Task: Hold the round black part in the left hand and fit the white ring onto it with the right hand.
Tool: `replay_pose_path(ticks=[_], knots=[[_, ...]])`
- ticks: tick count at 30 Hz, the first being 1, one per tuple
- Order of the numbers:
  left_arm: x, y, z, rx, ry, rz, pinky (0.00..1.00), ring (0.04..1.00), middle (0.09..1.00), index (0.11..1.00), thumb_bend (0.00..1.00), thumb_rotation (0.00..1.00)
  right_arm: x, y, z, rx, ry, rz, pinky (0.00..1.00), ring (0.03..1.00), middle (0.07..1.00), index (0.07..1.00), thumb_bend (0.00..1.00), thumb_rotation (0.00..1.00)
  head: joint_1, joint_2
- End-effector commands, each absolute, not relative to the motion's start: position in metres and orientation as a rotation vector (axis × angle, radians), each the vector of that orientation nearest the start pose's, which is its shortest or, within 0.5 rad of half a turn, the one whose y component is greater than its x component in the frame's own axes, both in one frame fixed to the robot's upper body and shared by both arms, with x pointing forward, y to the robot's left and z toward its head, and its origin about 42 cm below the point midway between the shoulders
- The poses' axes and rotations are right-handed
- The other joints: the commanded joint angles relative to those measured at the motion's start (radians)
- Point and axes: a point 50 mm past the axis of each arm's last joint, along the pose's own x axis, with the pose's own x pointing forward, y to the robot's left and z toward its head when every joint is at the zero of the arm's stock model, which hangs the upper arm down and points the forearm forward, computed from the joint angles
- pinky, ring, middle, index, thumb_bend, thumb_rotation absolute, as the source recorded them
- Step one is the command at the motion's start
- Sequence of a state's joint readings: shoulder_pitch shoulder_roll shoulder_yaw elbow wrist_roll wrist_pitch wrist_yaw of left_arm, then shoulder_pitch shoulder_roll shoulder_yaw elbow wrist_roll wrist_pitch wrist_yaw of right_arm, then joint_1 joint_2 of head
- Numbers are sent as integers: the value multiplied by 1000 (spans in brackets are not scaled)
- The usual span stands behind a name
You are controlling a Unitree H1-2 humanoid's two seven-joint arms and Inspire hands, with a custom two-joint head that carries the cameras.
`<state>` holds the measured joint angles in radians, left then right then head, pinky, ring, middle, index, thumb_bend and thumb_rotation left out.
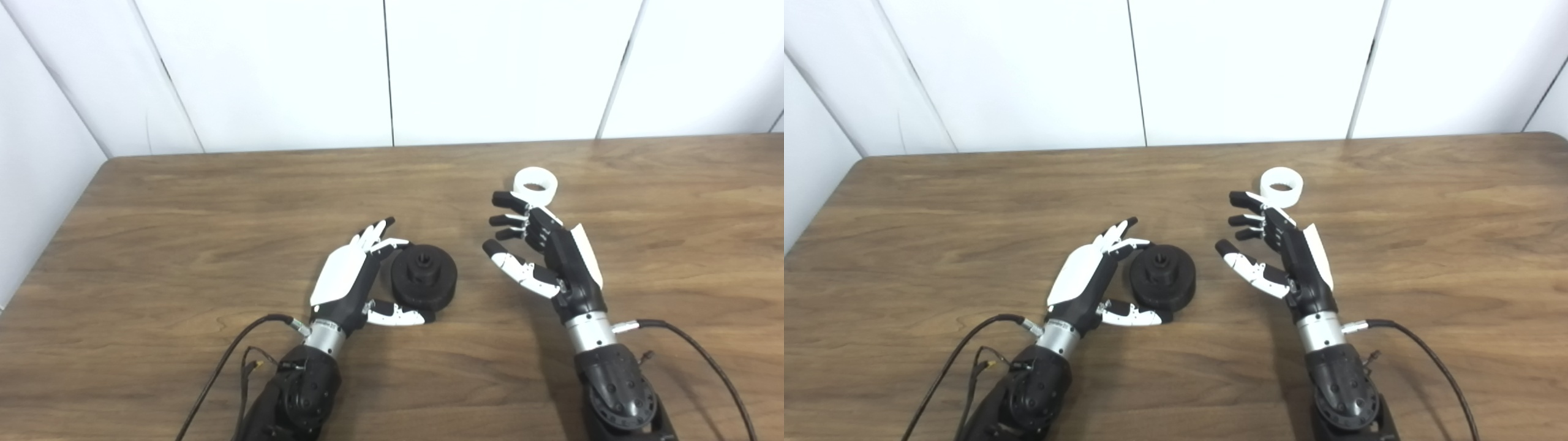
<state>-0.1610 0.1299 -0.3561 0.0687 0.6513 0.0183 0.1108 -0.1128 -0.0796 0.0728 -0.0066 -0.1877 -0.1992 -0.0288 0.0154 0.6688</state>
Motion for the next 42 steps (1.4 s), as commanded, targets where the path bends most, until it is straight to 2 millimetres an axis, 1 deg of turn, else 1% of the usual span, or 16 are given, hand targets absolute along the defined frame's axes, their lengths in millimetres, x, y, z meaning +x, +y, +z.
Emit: replay_pose_path(ticks=[1,7,15,23,25,29,34,37,39,41,42], knots=[[316,146,110,783,-217,-227,1000,1000,1000,695,922,239,315,-217,147,-296,-363,65,623,706,799,778,550,323,-4,2],[316,146,107,750,-209,-215,1000,1000,1000,679,908,238,314,-218,147,-302,-362,67,621,696,791,776,538,314,-6,3],[317,148,106,765,-197,-221,995,1000,1000,691,921,236,315,-218,149,-287,-361,63,622,708,797,776,538,279,-38,3],[319,150,108,780,-182,-235,993,1000,1000,734,945,230,315,-219,151,-291,-367,54,624,700,795,776,550,297,-54,3],[319,150,107,780,-181,-233,988,1000,1000,726,947,229,315,-219,152,-293,-365,50,639,711,797,783,561,303,-54,3],[319,150,107,781,-174,-236,989,1000,1000,726,950,223,315,-221,154,-290,-364,45,639,714,798,787,571,300,-56,2],[320,150,107,785,-176,-236,987,1000,1000,724,953,216,318,-225,158,-311,-372,29,643,721,799,788,565,310,-68,0],[320,154,107,785,-181,-232,990,1000,1000,720,954,209,323,-231,165,-348,-395,-15,605,692,772,766,556,285,-97,-5],[320,157,107,787,-183,-229,990,1000,1000,718,955,207,327,-234,170,-371,-409,-32,612,692,767,766,556,268,-127,-8],[320,161,107,790,-178,-232,989,1000,1000,719,955,213,331,-237,173,-384,-412,-37,631,718,788,779,548,271,-167,-14],[320,163,108,790,-176,-233,990,1000,1000,720,954,217,333,-239,175,-384,-411,-41,631,723,791,779,550,269,-175,-15]])
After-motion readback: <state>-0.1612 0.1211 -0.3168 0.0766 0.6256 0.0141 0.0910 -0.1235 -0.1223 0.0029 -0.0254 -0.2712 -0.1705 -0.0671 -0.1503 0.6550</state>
